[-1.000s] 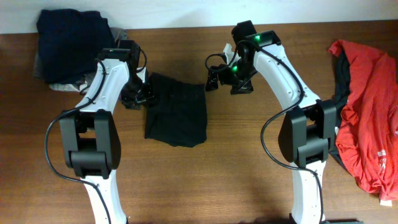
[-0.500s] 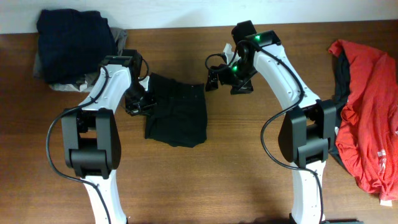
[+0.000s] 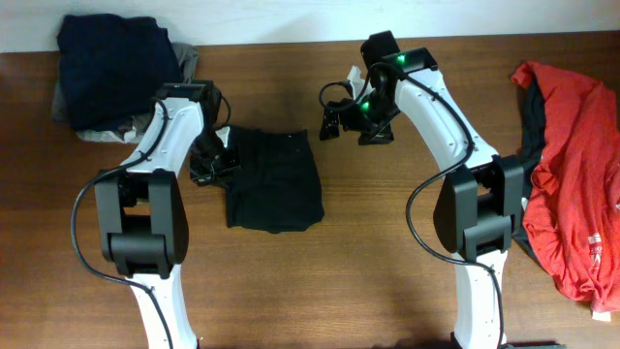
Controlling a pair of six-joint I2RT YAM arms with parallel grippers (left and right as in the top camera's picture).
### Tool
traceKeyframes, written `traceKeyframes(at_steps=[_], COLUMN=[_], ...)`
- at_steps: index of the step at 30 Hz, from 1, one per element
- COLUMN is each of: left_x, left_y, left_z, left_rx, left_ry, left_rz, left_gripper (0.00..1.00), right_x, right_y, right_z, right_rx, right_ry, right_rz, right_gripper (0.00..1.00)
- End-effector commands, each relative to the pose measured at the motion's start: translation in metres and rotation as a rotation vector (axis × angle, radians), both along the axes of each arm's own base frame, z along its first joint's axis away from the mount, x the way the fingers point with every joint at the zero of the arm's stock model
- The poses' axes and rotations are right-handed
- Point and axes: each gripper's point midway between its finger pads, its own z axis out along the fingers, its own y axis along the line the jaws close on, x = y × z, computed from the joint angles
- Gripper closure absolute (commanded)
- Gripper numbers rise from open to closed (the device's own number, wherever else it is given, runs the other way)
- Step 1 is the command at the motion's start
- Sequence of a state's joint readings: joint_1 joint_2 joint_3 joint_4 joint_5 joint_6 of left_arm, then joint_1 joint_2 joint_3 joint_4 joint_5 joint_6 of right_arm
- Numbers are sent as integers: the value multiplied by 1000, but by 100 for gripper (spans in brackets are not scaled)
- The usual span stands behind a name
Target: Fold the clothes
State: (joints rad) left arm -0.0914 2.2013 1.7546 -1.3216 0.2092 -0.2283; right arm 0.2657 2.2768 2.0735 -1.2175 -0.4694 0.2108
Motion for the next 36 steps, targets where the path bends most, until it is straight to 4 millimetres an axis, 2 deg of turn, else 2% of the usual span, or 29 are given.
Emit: traceKeyframes(at_steps=[1, 6, 13, 15, 17, 19, 21, 22, 26, 30, 36], left_x=[6, -11, -40, -43, -46, -51, -54, -54, -52, -35, -13], left_y=[6, 11, 25, 26, 30, 34, 36, 36, 39, 40, 18], left_z=[14, 34, 41, 43, 44, 46, 47, 46, 46, 39, 34], left_rx=[29, 58, 154, 165, 192, 214, 222, 222, 240, 255, 134], left_ry=[-26, 51, 168, 182, 194, 214, 226, 227, 219, 143, 47], left_rz=[-13, -29, -70, -77, -89, -98, -102, -102, -108, -94, -72], left_gripper=[100, 100, 99, 94, 80, 58, 13, 1, 1, 1, 1], right_x=[-2, 1, 4, 4, 3, 3, 2, 2, -4, -11, -26], right_y=[-1, 0, 0, 0, 0, 0, 1, 0, 2, 11, 37], right_z=[-8, -8, -8, -8, -8, -8, -7, -7, -8, -8, -11], right_rx=[-14, -13, -11, -11, -11, -11, -8, -8, -11, -13, 43], right_ry=[17, 8, -5, -5, -5, -4, 0, 3, 21, 1, -11], right_rz=[-6, -6, -6, -6, -6, -6, -6, -6, 3, 84, 218], right_gripper=[1, 1, 1, 1, 1, 1, 1, 1, 1, 1, 1])
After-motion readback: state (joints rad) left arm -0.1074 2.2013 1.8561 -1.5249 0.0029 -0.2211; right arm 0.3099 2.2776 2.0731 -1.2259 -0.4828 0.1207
